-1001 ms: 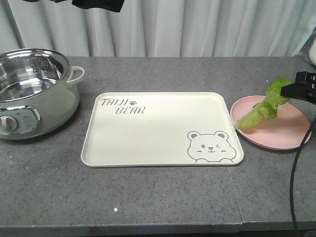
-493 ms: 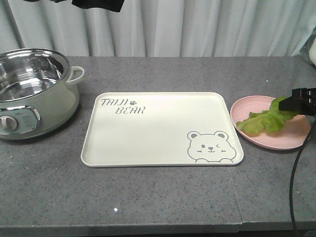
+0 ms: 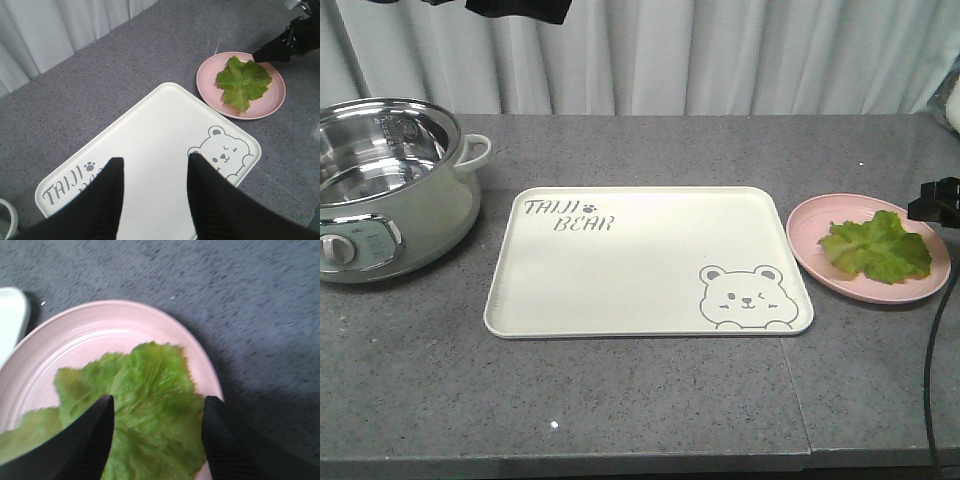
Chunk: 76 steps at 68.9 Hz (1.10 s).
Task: Transfer vegetables to tray and serve
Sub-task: 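Lower the lettuce onto the pink plate and open the right gripper, then grasp the rim of the pink plate with the right gripper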
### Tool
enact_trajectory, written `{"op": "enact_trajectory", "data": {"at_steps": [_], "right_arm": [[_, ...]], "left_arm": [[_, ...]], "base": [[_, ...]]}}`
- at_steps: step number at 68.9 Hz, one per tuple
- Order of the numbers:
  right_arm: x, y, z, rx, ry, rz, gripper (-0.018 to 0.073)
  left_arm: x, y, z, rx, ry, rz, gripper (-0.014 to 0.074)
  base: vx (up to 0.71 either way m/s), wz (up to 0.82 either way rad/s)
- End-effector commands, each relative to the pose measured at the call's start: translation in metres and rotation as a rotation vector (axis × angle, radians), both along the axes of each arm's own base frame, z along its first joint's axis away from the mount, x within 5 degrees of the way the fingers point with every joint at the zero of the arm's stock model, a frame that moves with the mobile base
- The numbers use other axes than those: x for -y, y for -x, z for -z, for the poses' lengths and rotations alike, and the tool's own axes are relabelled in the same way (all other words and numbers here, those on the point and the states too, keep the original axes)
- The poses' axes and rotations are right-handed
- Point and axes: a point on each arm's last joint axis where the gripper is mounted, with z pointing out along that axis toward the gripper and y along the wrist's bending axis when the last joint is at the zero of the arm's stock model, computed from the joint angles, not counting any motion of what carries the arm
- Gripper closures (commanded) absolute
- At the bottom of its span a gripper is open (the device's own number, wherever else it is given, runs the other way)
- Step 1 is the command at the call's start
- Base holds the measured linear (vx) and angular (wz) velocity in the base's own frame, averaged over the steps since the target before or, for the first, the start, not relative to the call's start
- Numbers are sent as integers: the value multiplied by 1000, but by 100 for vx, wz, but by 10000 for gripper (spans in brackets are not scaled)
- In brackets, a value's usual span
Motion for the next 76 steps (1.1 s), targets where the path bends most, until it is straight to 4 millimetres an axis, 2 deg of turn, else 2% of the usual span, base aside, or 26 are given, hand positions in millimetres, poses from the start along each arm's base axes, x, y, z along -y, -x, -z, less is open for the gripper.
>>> {"op": "enact_trajectory", "data": {"at_steps": [1, 14, 23, 24, 36, 44, 58, 67, 76], "right_arm": [[5, -1, -33, 115, 37, 69, 162], [6, 4, -50, 155, 48, 130, 167], [9, 13, -57, 106, 82, 175, 181], [11, 12, -3, -197, 4, 192, 318], [8, 10, 14, -258, -50, 152, 357], [8, 10, 19, -279, -55, 140, 413], [9, 9, 9, -232, -54, 164, 576], [7, 10, -5, -166, -54, 166, 569], [5, 12, -31, -60, -52, 190, 568]], "left_arm": [[-3, 16, -20, 64, 60, 8, 310], [-3, 16, -20, 64, 60, 8, 310], [-3, 16, -20, 64, 60, 8, 310], [-3, 16, -20, 64, 60, 7, 310], [-3, 16, -20, 63, 60, 8, 310], [-3, 16, -20, 63, 60, 8, 310], [-3, 16, -20, 63, 60, 7, 310], [-3, 16, -20, 64, 60, 7, 310], [-3, 16, -20, 64, 60, 7, 310]], "base": [[0, 0], [0, 0], [0, 0], [0, 0], [0, 0], [0, 0], [0, 0], [0, 0], [0, 0]]}}
